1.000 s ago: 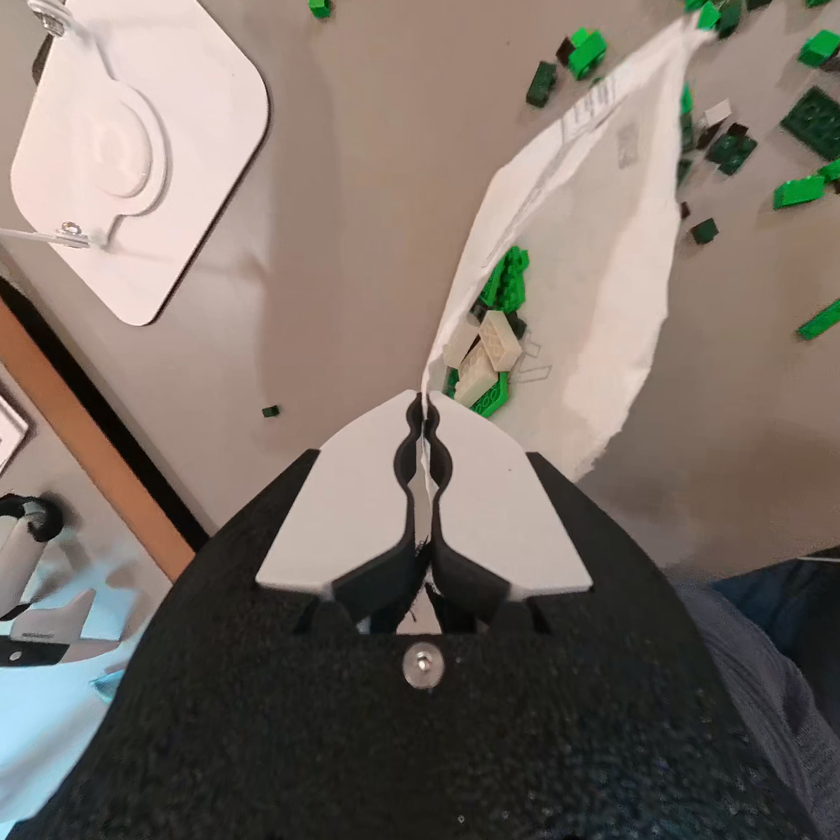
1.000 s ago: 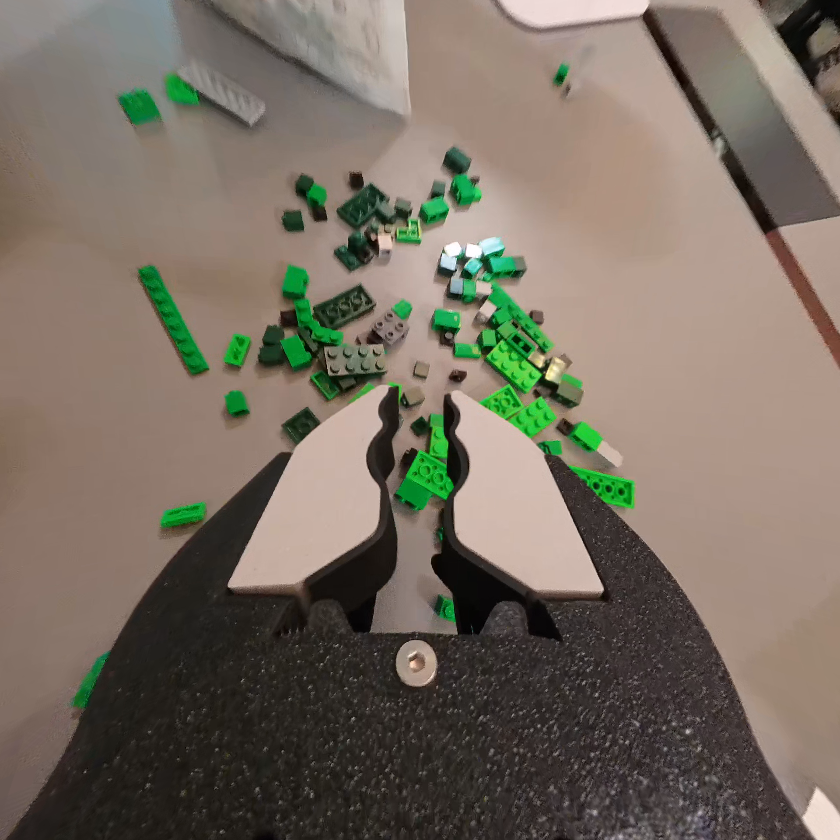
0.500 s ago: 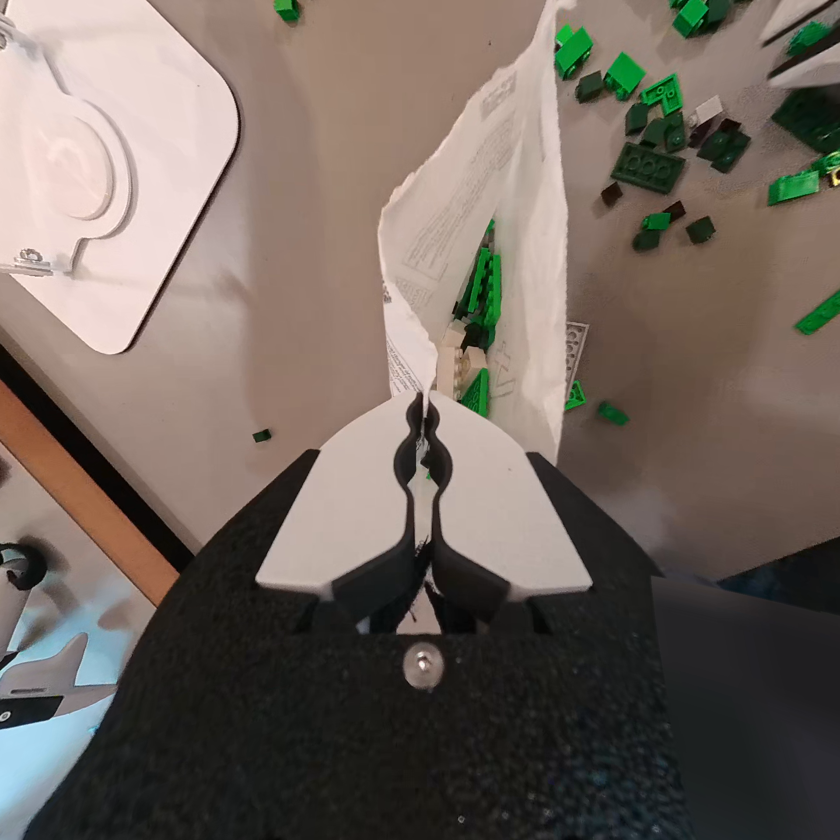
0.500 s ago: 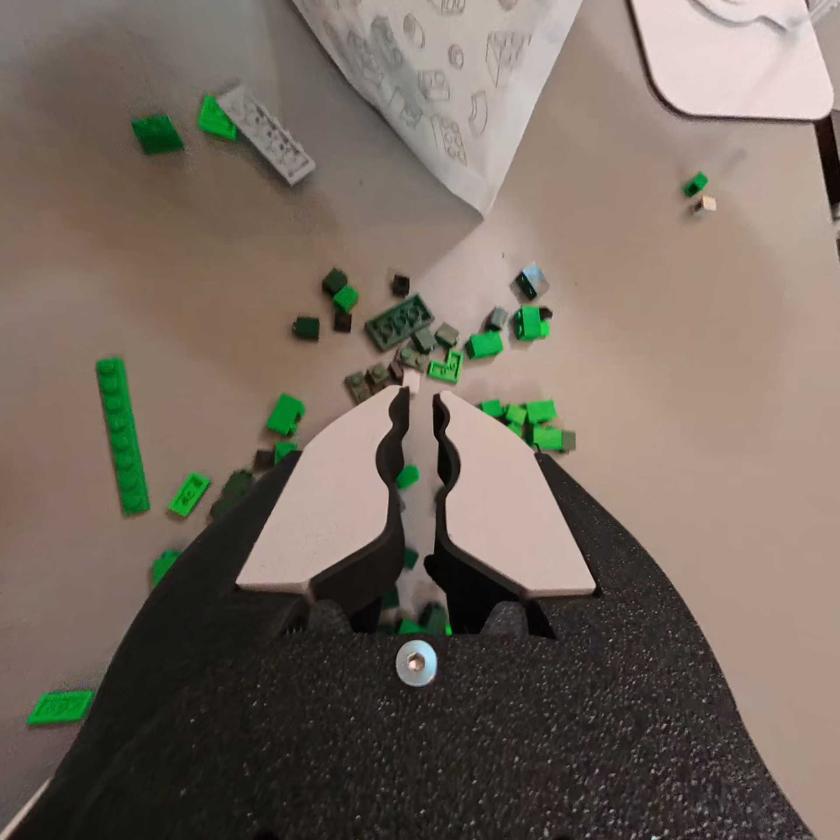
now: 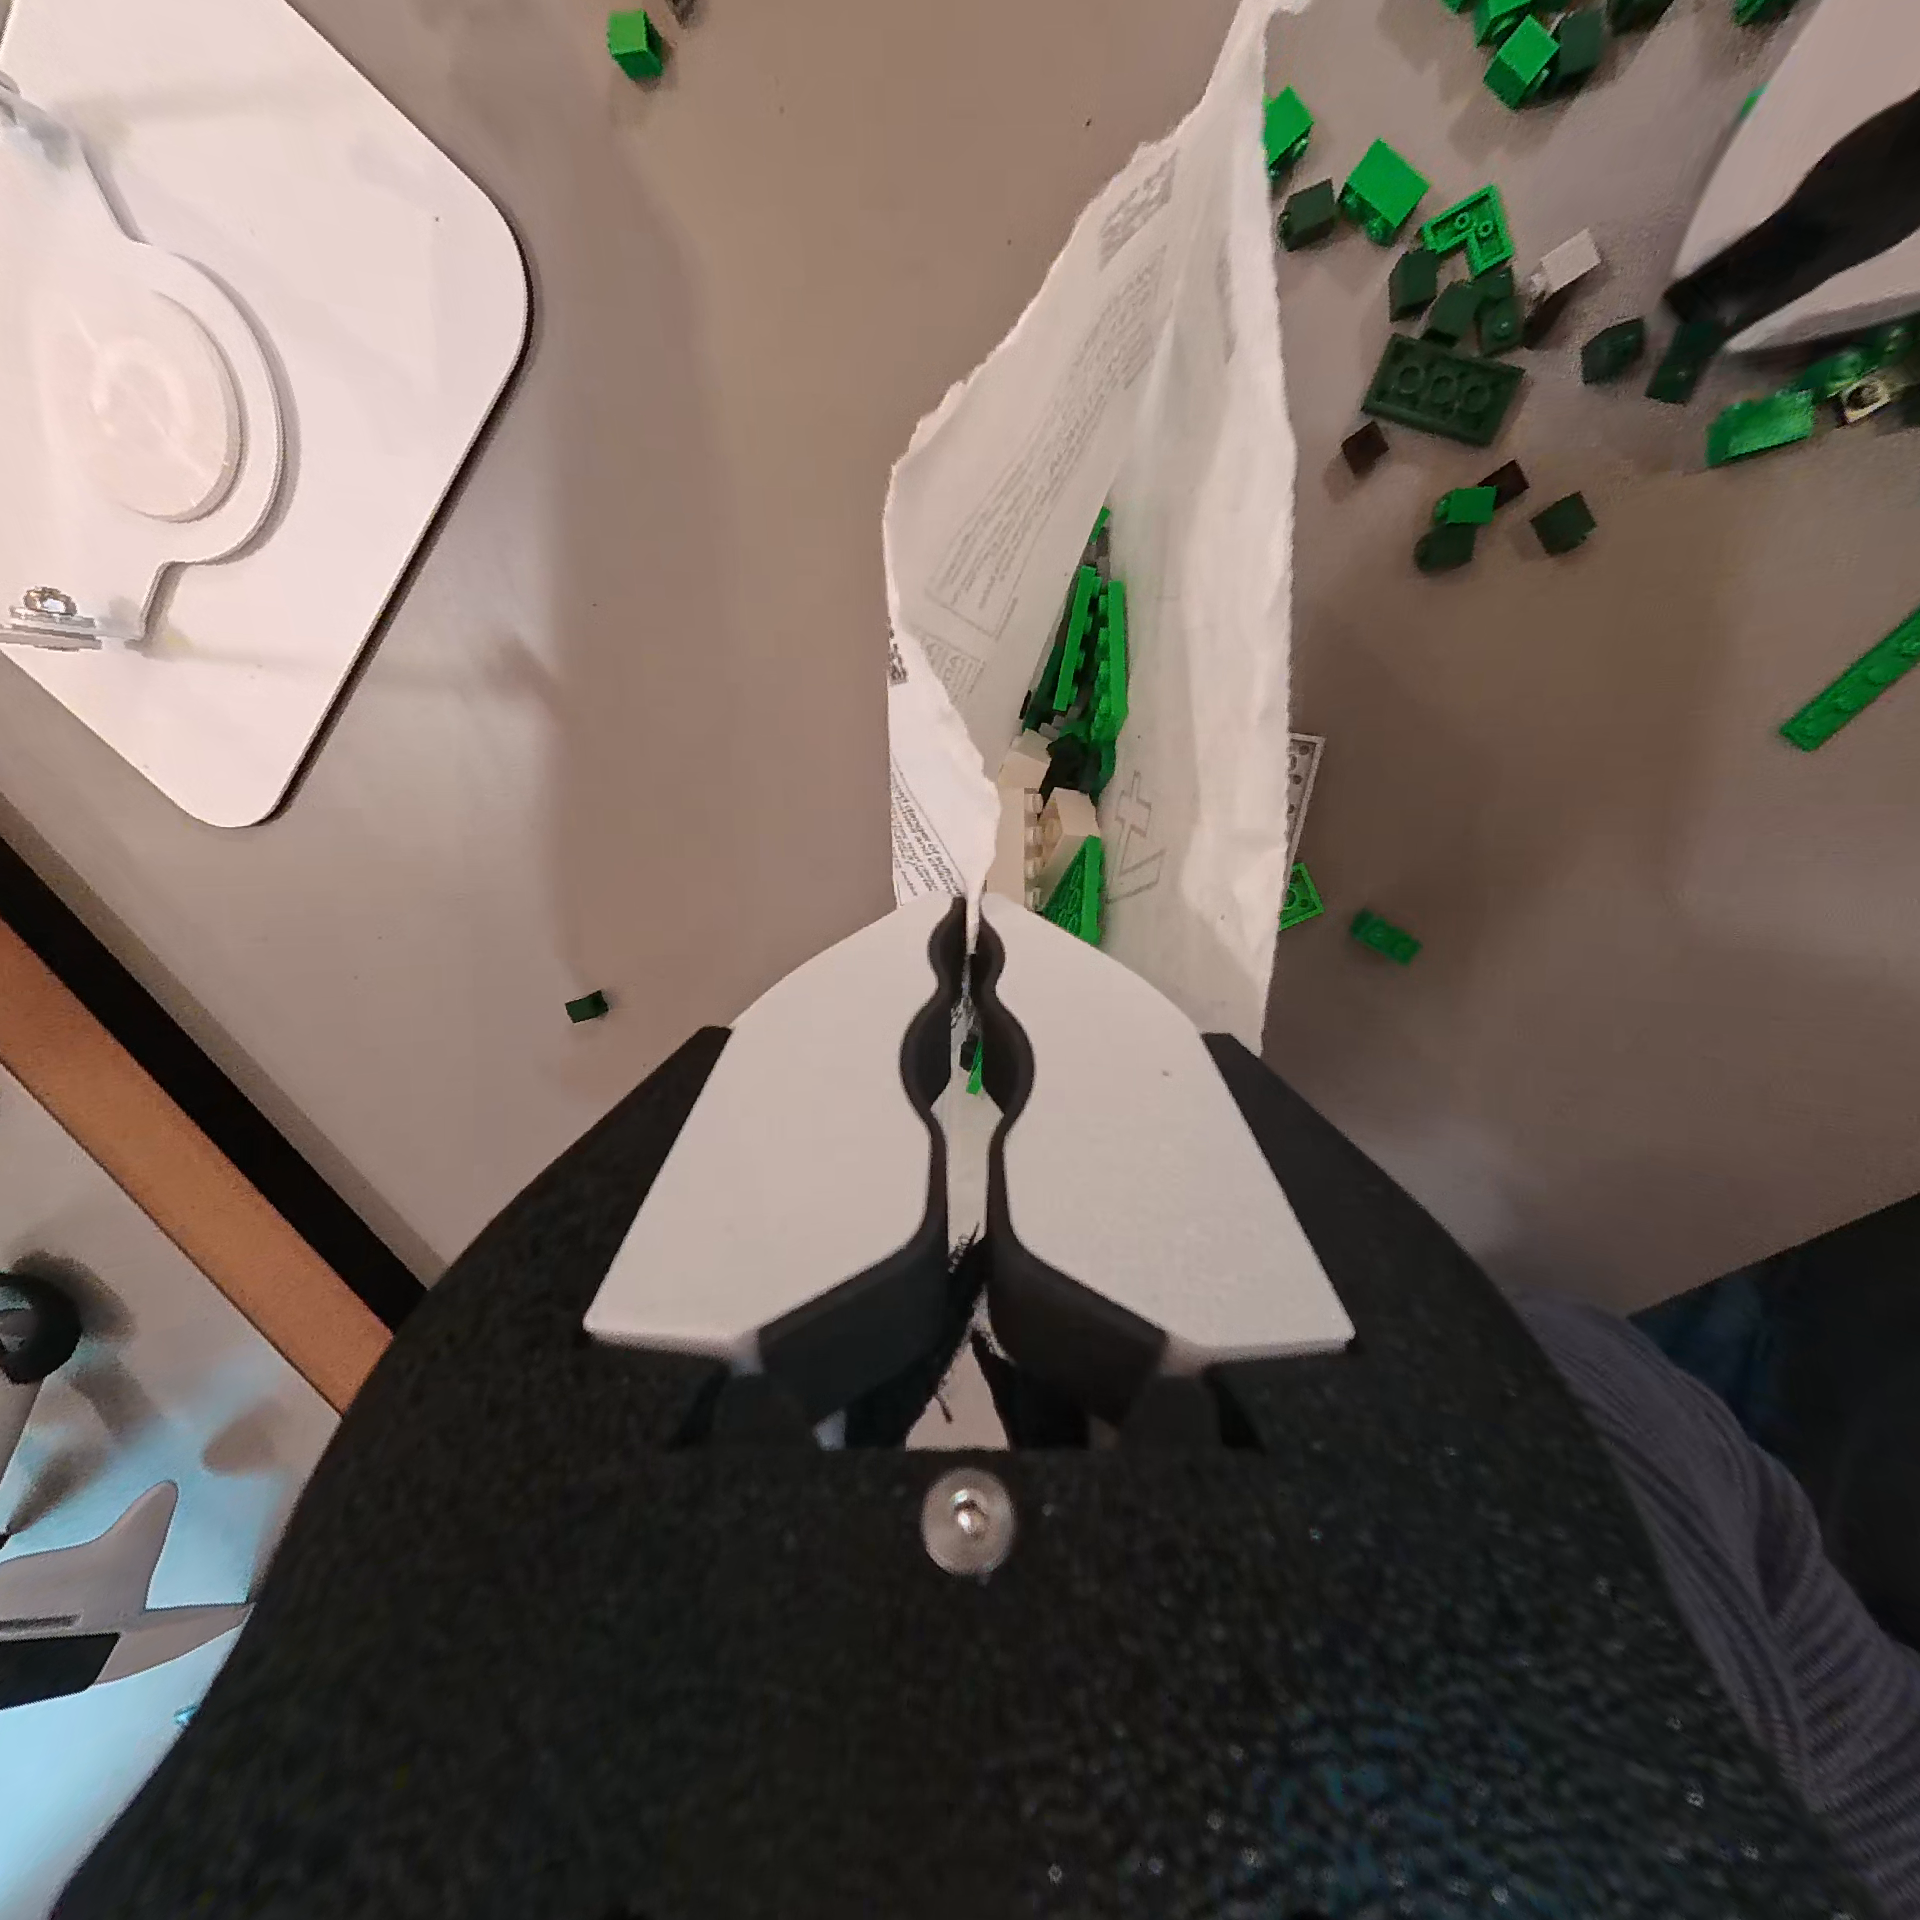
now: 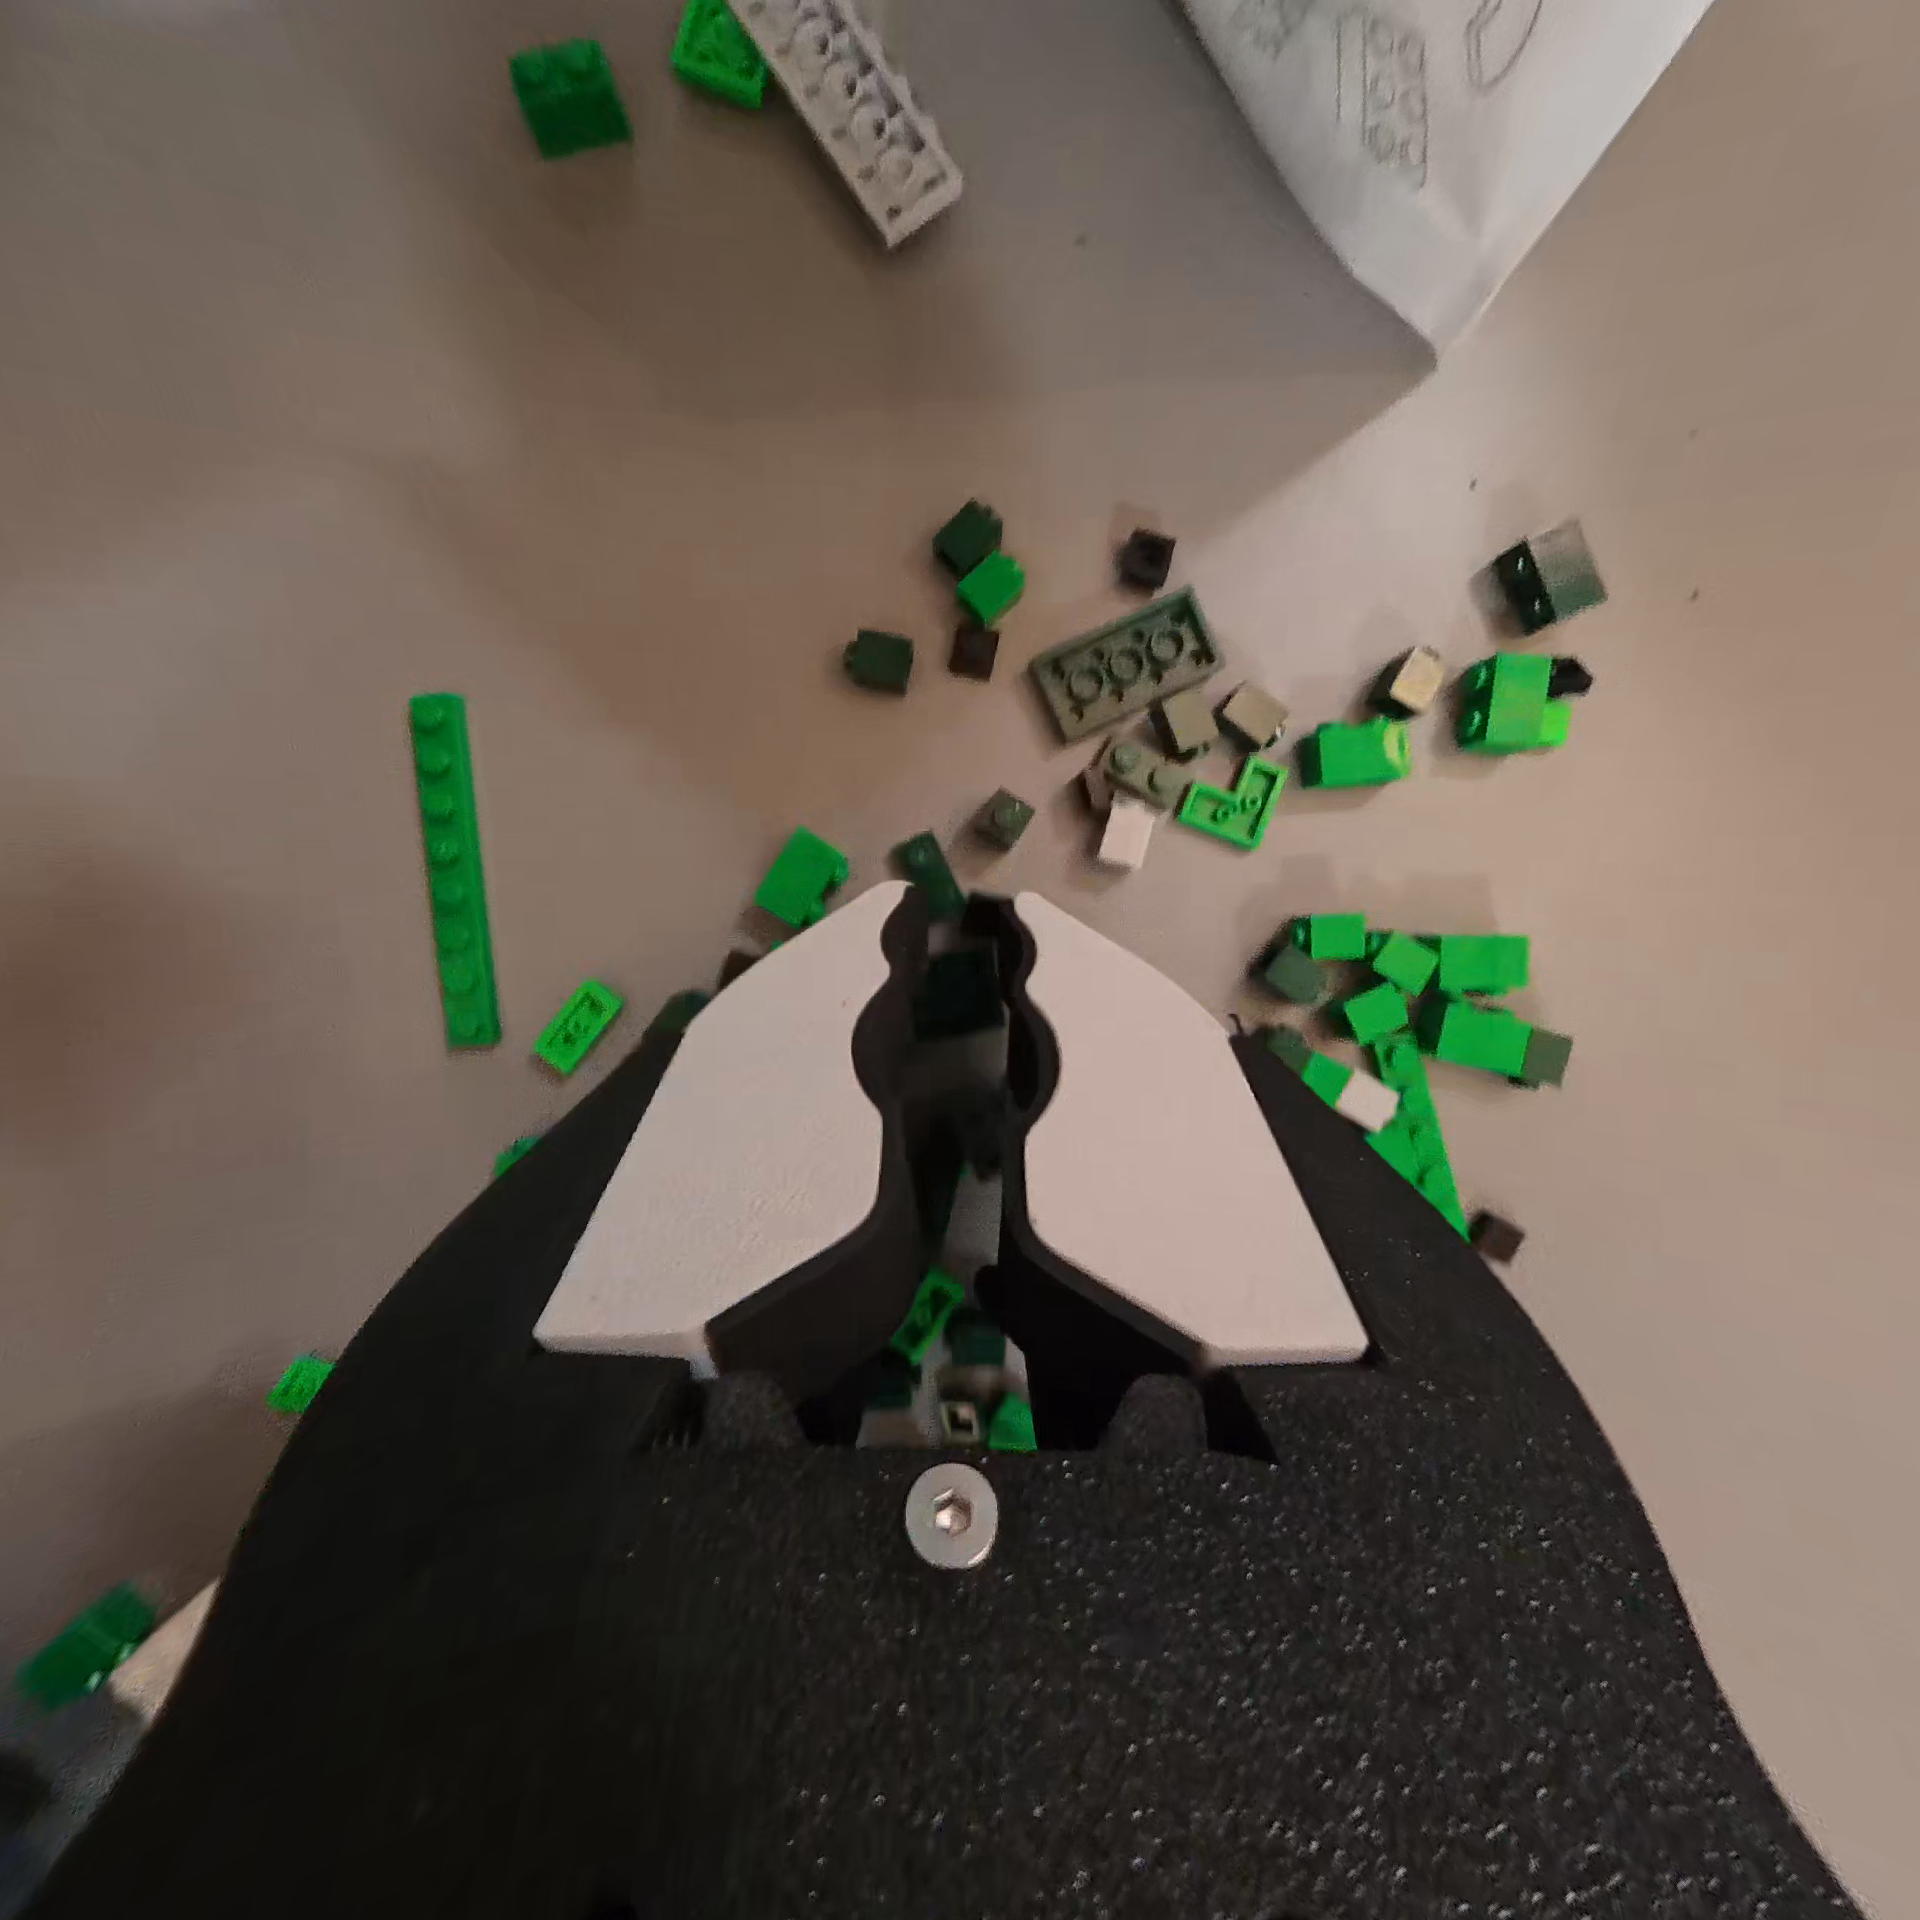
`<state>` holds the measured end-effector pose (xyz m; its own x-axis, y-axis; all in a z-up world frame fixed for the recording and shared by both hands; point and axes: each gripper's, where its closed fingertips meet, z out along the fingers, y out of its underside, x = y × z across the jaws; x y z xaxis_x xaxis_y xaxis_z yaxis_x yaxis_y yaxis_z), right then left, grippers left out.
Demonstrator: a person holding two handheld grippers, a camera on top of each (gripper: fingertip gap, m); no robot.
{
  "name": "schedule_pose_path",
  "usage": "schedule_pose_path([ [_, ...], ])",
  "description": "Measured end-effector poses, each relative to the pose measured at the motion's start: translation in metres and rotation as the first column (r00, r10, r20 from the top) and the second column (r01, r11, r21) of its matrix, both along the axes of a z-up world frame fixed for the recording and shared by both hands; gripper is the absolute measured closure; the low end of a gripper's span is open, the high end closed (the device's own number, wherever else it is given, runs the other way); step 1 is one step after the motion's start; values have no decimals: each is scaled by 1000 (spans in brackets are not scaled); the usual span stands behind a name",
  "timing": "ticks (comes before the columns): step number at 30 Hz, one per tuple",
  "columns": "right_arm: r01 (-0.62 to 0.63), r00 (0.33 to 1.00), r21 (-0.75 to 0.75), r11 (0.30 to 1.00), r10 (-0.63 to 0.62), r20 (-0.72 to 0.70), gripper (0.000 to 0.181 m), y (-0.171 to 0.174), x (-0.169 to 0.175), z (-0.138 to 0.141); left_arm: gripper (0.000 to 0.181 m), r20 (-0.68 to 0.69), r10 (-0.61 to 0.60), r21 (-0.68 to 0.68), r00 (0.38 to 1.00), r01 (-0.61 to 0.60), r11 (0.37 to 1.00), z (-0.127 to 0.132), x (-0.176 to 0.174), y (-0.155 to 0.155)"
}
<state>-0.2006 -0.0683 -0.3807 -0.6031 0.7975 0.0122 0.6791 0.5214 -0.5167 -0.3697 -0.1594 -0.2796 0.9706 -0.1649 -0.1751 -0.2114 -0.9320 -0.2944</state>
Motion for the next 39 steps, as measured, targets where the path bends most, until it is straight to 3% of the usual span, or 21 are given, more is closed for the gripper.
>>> schedule_pose_path([
  [1, 2, 1000, 6, 1000, -2, 10, 169, 3, 4, 1, 181, 1, -1, 0, 1000, 1, 1000, 0, 0, 0],
  [5, 33, 999, 37, 999, -34, 25, 171, 17, 14, 4, 181, 3, -2, -5, 1000, 2, 1000, -1, 0, 0],
  [9, 175, 980, 150, 973, -186, 65, 171, 58, 41, 14, 181, 4, -8, -7, 1000, 8, 1000, -1, 2, 0],
  [13, 309, 942, 120, 944, -321, 98, 173, 80, 74, 26, 181, 12, -4, 0, 1000, 4, 1000, -1, 1, 0],
  [16, 334, 924, 135, 933, -352, 149, 175, 85, 93, 23, 181, 12, -4, 0, 1000, 4, 1000, -1, 1, 0],
  [19, 304, 932, 123, 945, -321, 167, 176, 80, 94, 19, 181, 10, -6, -5, 1000, 6, 1000, -1, 1, 1],
  [22, 199, 969, 119, 973, -213, 127, 176, 66, 83, 16, 181, 9, -8, -8, 1000, 8, 1000, -2, 2, 1],
  [30, -39, 996, 297, 954, 15, 83, 169, 56, 72, 1, 181, 10, -20, -16, 1000, 21, 1000, -3, 4, 1],
  [39, -143, 985, 328, 934, 101, 143, 178, 59, 76, -5, 181, 9, -41, -23, 999, 41, 999, -3, 9, 3],
])
